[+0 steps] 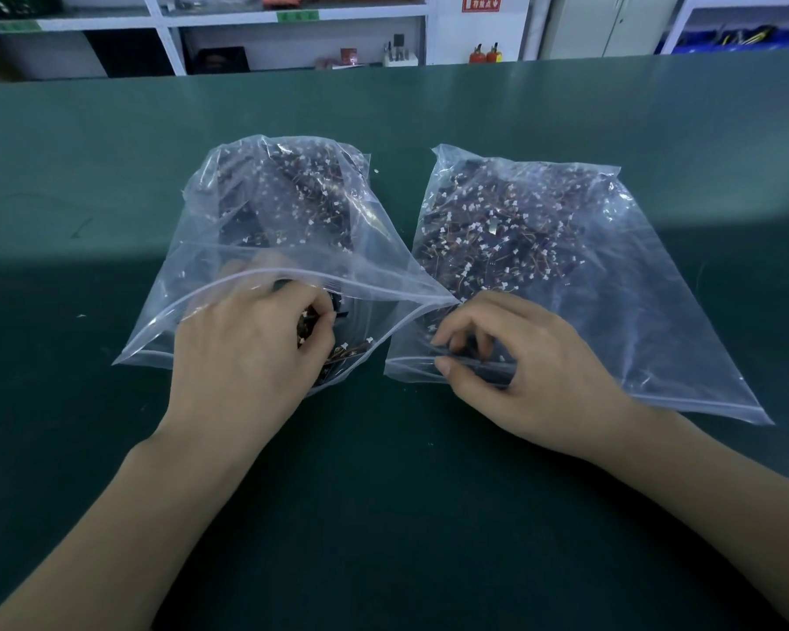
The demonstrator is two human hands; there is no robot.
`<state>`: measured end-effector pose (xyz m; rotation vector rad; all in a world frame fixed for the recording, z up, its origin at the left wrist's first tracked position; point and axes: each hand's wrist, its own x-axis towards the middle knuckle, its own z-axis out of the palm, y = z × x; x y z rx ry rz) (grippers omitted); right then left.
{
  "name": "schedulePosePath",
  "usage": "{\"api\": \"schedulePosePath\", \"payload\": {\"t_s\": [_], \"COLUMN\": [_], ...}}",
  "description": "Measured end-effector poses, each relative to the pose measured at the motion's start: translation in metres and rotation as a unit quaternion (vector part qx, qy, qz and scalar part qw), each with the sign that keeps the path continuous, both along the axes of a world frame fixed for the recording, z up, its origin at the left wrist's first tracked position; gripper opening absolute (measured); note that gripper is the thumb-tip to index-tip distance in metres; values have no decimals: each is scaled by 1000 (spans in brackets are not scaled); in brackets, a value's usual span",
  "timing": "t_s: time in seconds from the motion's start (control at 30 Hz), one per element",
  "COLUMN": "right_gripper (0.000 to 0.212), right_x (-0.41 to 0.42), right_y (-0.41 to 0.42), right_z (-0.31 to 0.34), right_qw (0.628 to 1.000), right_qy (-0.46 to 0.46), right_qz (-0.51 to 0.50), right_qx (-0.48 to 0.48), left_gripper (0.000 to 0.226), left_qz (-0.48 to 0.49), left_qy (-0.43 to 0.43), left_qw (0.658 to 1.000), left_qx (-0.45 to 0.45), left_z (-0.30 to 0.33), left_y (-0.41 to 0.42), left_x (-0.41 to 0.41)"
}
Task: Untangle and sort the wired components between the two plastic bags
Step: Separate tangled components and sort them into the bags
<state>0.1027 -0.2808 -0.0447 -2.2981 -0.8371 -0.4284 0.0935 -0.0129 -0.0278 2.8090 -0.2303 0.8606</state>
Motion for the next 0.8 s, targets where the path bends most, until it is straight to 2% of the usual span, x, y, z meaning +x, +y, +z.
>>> {"api": "schedulePosePath", "payload": {"t_s": [0.13,0.33,0.47,0.67,0.8], "right_gripper": [11,34,31,29,28], "right_x": [0,-1,-4,-6,-6], "right_y": [1,4,9,11,10], "right_z": [0,-2,5,4,2], "right_qw": [1000,997,990,984,978], "right_qy": [8,43,76,103,117], "right_qz": [8,9,22,45,54], "right_qx": [27,71,114,138,163], "left_gripper": [6,9,8,6,26], "left_qz": [-40,-167,-237,-257,-209], "left_qy": [-53,-95,-89,-50,-20], "left_qw": [997,980,964,955,949], "left_qx": [-31,-45,-84,-136,-236], "left_z": [4,-3,-9,-13,-10], "left_y": [-6,-22,-34,-40,-41], "left_x": [-3,-11,-16,-18,-20]}}
